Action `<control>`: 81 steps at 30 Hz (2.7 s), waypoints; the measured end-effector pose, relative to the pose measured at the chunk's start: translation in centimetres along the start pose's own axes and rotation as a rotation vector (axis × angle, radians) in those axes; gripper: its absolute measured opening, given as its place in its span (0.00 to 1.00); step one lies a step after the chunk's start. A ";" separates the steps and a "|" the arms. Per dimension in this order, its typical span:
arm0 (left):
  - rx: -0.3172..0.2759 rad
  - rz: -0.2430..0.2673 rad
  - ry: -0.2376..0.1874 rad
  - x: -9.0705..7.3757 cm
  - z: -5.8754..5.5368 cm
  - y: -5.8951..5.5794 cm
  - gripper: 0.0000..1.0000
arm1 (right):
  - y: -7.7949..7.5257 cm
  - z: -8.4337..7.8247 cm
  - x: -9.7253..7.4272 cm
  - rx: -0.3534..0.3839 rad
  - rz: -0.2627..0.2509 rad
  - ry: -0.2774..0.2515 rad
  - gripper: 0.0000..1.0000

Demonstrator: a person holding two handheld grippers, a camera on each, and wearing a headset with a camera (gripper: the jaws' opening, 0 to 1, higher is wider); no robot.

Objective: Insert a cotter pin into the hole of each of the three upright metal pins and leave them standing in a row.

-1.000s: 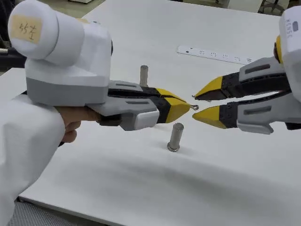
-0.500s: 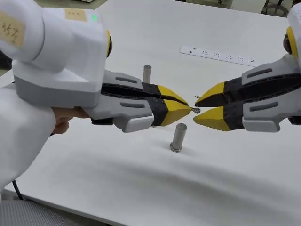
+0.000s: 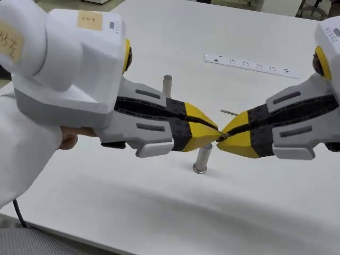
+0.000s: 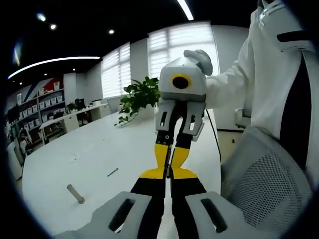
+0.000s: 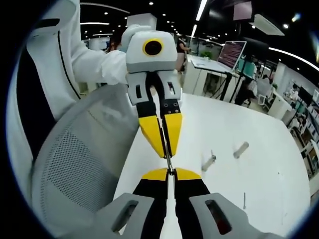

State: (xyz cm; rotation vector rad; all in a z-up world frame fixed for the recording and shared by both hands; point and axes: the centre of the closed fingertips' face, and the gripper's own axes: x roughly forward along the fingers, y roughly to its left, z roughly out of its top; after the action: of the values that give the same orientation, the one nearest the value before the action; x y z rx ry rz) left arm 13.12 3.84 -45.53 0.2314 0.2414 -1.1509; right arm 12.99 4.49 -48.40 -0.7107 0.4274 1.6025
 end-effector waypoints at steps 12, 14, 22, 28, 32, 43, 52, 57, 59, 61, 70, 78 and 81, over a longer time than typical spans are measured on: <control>0.034 -0.061 0.068 1.0 -1.0 -0.6 0.00 | 0.7 -0.6 -0.7 -0.035 0.042 0.041 0.00; 0.036 -0.072 0.074 1.1 -1.0 -0.6 0.00 | 0.8 -0.7 -0.7 -0.033 0.049 0.046 0.00; 0.033 -0.112 0.101 1.4 -1.5 -1.2 0.00 | 1.5 -1.3 -0.6 -0.026 0.070 0.077 0.00; 0.018 -0.109 0.091 1.5 -1.4 -1.1 0.00 | 1.0 -1.5 -0.9 0.019 0.060 0.062 0.00; -0.029 -0.111 0.083 1.5 -1.4 -1.0 0.00 | 1.0 -1.4 -1.0 0.030 0.056 0.046 0.00; -0.073 -0.085 0.096 1.5 -2.3 -0.9 0.14 | 0.3 -2.5 -1.2 0.070 0.020 0.047 0.00; -0.094 0.044 0.103 2.0 -3.2 1.7 0.33 | -0.6 -4.9 -1.3 0.126 -0.023 0.103 0.00; -0.104 0.052 0.119 2.4 -4.1 2.9 0.33 | -1.7 -6.3 -1.1 0.166 -0.057 0.125 0.00; -0.102 0.050 0.128 2.6 -4.3 3.0 0.32 | -2.1 -6.8 -1.0 0.174 -0.070 0.131 0.00; -0.108 0.054 0.136 2.7 -4.6 3.3 0.32 | -2.3 -7.2 -0.9 0.182 -0.077 0.137 0.00; -0.143 0.069 0.189 3.4 -6.6 4.8 0.24 | -2.5 -8.4 0.1 0.222 -0.086 0.148 0.00; -0.173 0.058 0.194 3.9 -7.6 6.0 0.21 | -2.8 -8.9 0.7 0.241 -0.093 0.146 0.00; -0.172 0.049 0.195 4.1 -7.7 6.0 0.20 | -2.8 -9.1 0.8 0.241 -0.092 0.148 0.00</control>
State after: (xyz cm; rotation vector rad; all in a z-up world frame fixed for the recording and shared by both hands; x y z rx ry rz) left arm 19.67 4.95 -53.80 0.1963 0.5027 -1.0534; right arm 17.55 -0.26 -55.28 -0.6562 0.6743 1.3891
